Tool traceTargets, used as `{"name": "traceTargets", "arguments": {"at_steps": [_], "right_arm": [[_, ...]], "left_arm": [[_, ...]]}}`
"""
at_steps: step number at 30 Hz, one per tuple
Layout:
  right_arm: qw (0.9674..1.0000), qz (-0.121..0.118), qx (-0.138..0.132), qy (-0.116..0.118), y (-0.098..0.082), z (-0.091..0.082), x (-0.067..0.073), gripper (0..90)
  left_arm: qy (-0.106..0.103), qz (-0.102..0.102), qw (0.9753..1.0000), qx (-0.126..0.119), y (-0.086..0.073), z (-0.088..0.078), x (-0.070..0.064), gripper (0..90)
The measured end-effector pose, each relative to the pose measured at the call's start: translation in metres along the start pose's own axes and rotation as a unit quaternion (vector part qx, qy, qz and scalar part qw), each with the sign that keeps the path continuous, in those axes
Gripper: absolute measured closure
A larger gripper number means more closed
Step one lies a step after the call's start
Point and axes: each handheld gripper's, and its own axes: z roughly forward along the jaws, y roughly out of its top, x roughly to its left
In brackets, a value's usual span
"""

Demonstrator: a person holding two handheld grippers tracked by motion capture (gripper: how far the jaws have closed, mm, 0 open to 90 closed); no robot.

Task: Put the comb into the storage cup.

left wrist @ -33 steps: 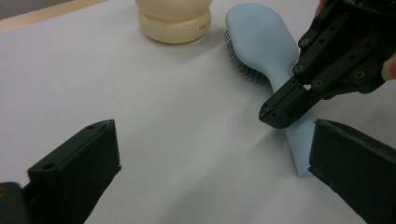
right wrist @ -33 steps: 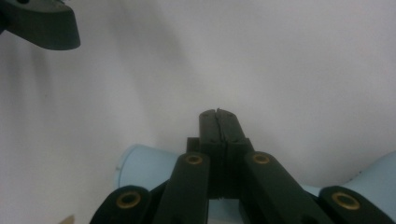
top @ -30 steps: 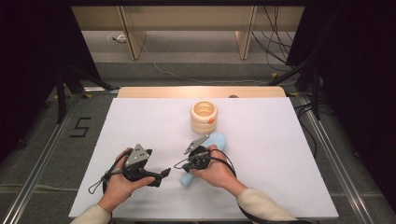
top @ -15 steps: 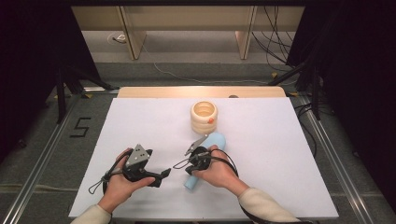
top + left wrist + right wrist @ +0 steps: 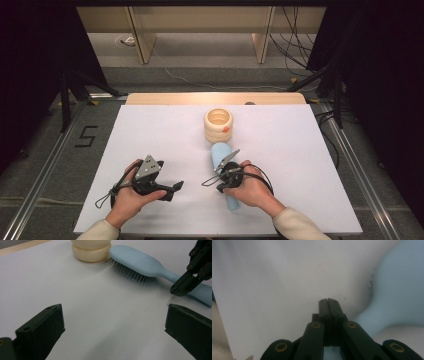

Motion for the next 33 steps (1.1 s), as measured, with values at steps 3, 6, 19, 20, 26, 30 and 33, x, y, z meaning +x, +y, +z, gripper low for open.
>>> {"name": "traceTargets", "arguments": {"at_steps": [3, 6, 19, 20, 26, 30, 33], "right_arm": [[1.0, 0.007, 0.0, -0.005, -0.007, -0.004, -0.003, 90.0], [0.9998, 0.017, -0.002, -0.013, -0.019, -0.009, -0.009, 90.0], [0.9977, 0.057, -0.009, -0.036, -0.045, -0.025, -0.034, 90.0], [0.9976, 0.059, -0.01, -0.036, -0.046, -0.026, -0.035, 90.0], [0.9971, 0.064, -0.011, -0.039, -0.048, -0.027, -0.038, 90.0], [0.9972, 0.063, -0.012, -0.039, -0.048, -0.027, -0.039, 90.0], [0.9971, 0.064, -0.018, -0.038, -0.048, -0.027, -0.038, 90.0]], "left_arm": [[0.0, 0.001, 1.0, 0.001, 0.0, 0.0, 0.0, 1.5], [-0.001, 0.001, 1.0, 0.001, 0.0, 0.0, -0.001, 1.5], [0.0, 0.0, 1.0, 0.002, 0.0, 0.001, 0.0, 1.6], [-0.001, 0.0, 1.0, 0.002, 0.0, 0.001, 0.0, 1.6], [0.0, -0.001, 1.0, 0.002, 0.0, 0.001, 0.0, 1.7], [0.0, -0.001, 1.0, 0.002, 0.0, 0.001, 0.0, 1.7], [0.0, -0.001, 1.0, 0.001, 0.0, 0.001, 0.0, 1.7]]}}
